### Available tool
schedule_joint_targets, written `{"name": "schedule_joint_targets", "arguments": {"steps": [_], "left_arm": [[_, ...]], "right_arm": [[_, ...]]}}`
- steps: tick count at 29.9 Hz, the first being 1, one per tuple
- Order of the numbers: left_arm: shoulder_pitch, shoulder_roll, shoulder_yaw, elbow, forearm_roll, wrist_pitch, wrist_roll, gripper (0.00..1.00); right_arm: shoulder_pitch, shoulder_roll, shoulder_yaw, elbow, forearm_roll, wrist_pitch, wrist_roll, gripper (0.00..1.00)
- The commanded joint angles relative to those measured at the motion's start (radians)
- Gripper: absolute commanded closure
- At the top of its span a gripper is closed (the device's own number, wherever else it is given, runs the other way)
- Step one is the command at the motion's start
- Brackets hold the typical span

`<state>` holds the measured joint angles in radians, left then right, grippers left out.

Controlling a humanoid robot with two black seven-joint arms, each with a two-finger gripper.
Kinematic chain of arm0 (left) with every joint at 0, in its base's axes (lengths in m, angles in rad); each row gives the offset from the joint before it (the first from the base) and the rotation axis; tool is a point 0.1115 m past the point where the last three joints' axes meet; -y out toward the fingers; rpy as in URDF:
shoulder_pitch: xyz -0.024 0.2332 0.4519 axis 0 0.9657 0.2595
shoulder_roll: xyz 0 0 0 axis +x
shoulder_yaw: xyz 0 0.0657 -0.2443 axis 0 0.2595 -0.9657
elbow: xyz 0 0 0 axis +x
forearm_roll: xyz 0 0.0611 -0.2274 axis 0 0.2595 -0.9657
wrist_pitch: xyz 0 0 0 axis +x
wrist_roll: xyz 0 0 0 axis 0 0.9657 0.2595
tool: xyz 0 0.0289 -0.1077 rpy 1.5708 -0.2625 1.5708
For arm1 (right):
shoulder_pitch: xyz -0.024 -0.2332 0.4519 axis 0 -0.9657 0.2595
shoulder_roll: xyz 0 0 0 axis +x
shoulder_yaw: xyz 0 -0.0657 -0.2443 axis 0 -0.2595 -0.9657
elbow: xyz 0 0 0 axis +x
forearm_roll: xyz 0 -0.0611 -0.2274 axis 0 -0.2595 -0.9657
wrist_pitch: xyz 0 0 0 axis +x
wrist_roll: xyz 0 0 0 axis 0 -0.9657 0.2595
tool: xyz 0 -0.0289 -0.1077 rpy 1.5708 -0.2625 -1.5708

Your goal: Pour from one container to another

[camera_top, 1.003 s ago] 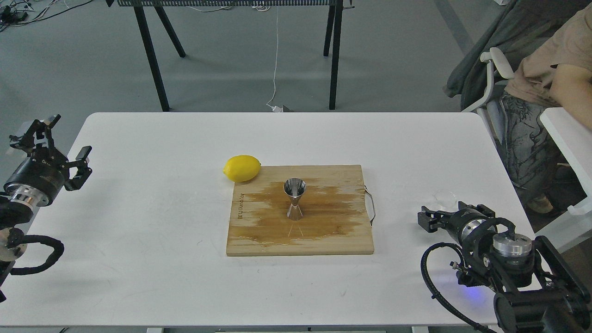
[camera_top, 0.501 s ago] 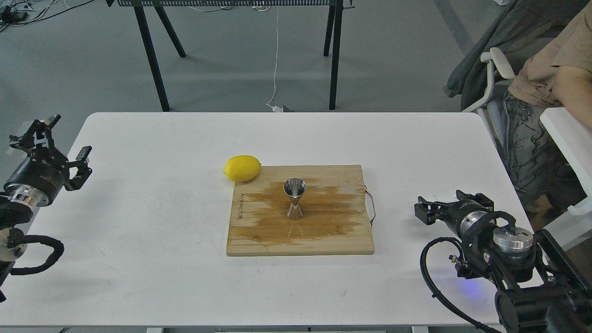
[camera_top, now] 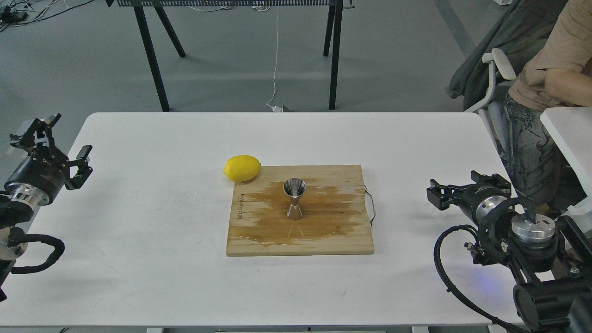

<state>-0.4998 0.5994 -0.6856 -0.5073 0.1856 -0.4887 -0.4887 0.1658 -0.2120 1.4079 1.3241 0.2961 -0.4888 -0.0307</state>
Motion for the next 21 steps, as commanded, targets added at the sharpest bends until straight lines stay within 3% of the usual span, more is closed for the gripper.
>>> {"name": "schedule_joint_targets", "arguments": {"steps": [1, 7, 15, 21], "left_arm": [[-0.002, -0.001, 0.000, 0.000, 0.000, 0.000, 0.000, 0.04], [-0.006, -0.006, 0.000, 0.000, 0.000, 0.000, 0.000, 0.04], [-0.028, -0.006, -0.003, 0.000, -0.002, 0.000, 0.000, 0.04], [-0.083, -0.004, 0.000, 0.000, -0.002, 0.000, 0.000, 0.04]], "right_arm": [[0.006, -0.020, 0.000, 0.018, 0.000, 0.000, -0.002, 0.04], [0.073, -0.076, -0.006, 0.030, -0.011, 0.006, -0.009, 0.02], [0.132, -0.168, -0.023, 0.018, -0.044, 0.261, -0.054, 0.02], [0.127, -0.196, -0.030, -0.016, -0.081, 0.510, -0.083, 0.02]]}}
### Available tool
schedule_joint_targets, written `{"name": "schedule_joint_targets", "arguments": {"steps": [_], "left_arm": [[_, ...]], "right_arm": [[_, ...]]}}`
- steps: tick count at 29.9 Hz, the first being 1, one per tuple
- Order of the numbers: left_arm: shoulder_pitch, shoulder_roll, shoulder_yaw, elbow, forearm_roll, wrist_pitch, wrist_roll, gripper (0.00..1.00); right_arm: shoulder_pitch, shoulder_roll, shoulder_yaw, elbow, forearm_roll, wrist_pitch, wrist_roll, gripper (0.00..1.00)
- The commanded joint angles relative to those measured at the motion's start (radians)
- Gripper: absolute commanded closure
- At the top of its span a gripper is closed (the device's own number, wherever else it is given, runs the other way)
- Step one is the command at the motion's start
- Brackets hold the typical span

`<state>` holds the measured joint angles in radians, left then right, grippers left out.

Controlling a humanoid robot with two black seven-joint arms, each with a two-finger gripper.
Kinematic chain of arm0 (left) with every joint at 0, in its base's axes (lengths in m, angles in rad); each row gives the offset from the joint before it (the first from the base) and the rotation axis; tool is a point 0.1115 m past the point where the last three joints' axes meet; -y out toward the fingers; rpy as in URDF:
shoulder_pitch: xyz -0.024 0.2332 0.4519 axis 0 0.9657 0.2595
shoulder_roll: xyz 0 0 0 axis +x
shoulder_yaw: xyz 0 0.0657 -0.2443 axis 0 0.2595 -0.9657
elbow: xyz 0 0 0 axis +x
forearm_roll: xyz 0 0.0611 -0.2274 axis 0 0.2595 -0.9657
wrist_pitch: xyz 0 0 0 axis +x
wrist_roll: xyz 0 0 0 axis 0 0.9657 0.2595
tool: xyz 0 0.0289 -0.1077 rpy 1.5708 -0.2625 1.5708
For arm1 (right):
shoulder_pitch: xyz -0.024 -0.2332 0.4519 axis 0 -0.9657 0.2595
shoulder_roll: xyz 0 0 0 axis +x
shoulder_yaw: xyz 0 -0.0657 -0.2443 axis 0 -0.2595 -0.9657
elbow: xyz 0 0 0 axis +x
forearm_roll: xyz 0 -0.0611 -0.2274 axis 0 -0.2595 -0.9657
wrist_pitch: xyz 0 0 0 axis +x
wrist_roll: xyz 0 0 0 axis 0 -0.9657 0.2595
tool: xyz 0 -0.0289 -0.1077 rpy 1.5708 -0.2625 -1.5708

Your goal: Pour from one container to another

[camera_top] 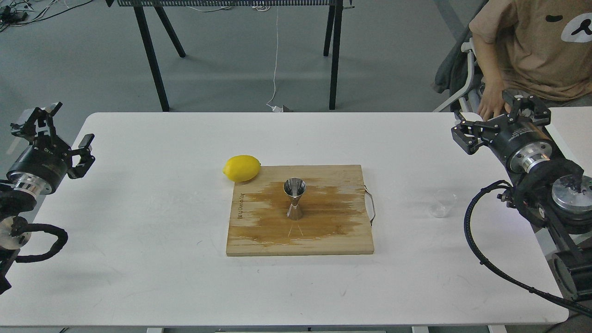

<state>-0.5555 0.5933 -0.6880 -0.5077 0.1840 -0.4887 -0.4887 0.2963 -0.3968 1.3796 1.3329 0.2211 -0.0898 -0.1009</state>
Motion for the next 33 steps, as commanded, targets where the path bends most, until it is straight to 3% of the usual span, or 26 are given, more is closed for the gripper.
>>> {"name": "schedule_joint_targets", "arguments": {"steps": [1, 10, 18, 33], "left_arm": [[-0.037, 0.002, 0.002, 0.000, 0.000, 0.000, 0.000, 0.04], [-0.069, 0.002, 0.002, 0.000, 0.000, 0.000, 0.000, 0.04], [-0.060, -0.001, 0.002, -0.009, 0.000, 0.000, 0.000, 0.04], [-0.054, -0.033, -0.001, -0.002, 0.000, 0.000, 0.000, 0.03]], "right_arm": [[-0.003, -0.011, -0.002, -0.040, -0.011, 0.160, -0.014, 0.02], [-0.016, -0.013, -0.008, -0.222, -0.068, 0.575, -0.019, 0.02], [-0.016, 0.000, -0.011, -0.392, -0.066, 0.578, -0.019, 0.02], [-0.003, 0.024, -0.011, -0.370, -0.065, 0.578, -0.010, 0.02]]}}
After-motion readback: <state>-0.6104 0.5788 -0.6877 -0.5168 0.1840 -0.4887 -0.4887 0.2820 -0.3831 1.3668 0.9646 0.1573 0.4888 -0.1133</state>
